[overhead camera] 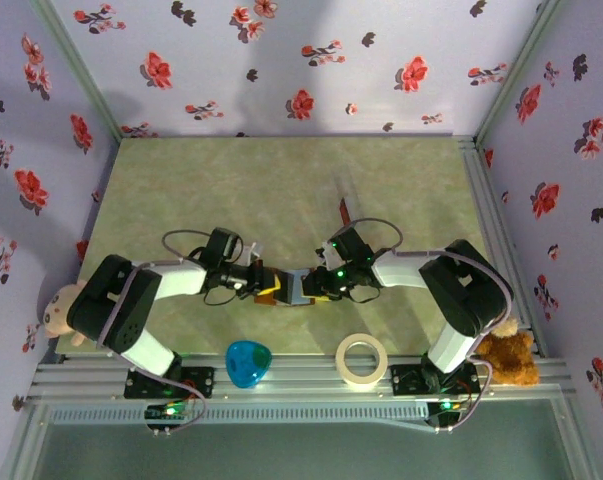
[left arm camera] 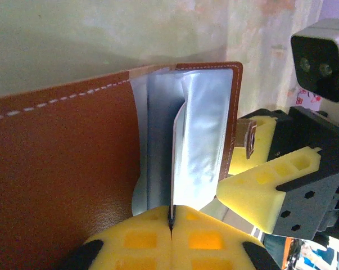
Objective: Put the credit cards into the card holder
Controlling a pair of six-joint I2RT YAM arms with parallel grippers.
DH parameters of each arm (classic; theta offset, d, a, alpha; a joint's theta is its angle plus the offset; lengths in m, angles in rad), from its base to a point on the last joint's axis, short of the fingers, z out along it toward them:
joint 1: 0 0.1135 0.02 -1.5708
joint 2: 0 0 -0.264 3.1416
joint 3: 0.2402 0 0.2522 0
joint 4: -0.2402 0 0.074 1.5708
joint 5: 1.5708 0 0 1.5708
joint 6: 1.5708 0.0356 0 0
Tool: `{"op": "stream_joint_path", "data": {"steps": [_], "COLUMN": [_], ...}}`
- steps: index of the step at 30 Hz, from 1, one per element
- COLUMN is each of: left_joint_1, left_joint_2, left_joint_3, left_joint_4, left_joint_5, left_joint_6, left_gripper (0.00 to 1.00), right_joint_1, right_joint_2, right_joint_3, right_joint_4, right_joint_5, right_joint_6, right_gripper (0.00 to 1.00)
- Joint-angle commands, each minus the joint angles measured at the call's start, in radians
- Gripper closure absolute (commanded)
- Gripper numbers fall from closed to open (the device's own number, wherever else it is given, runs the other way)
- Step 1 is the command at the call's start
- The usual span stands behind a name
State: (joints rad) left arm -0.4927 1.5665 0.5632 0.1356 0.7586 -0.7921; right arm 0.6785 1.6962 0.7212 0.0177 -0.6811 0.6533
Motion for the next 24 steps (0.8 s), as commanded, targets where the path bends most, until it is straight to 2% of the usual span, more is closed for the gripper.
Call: {"op": "stream_joint_path", "data": {"steps": [1, 12, 16, 24], "left_joint_1": [0.004, -0.013, -0.024, -0.054], "left_joint_2": [-0.014, 0.02, -0.002, -0.015], "left_joint_3": [-0.025, -0.098, -0.092, -0.05], "left_joint_4": [0.017, 0.201, 0.145, -0.007], "left_joint_5": [-0.058, -0.059, -0.107, -0.185], "left_joint_6": [-0.035, -0.154, -0.149, -0.124], "left_gripper": [1.0, 1.0, 1.0, 0.79], "right_joint_1": [0.016, 0.018, 0.018, 0.019], "right_joint_2": [0.057, 0.066, 0.071, 0.08], "right_joint_3": [-0.016, -0.026, -0.03, -0.035], "right_joint_4": [-0.004, 0.04, 0.06, 0.071], "right_joint_5": [0.045, 0.031, 0.026, 0.026], "right_joint_6": [-0.021, 0.004, 0.017, 0.013], "right_gripper": [0.63, 0.65, 0.66, 0.67]}}
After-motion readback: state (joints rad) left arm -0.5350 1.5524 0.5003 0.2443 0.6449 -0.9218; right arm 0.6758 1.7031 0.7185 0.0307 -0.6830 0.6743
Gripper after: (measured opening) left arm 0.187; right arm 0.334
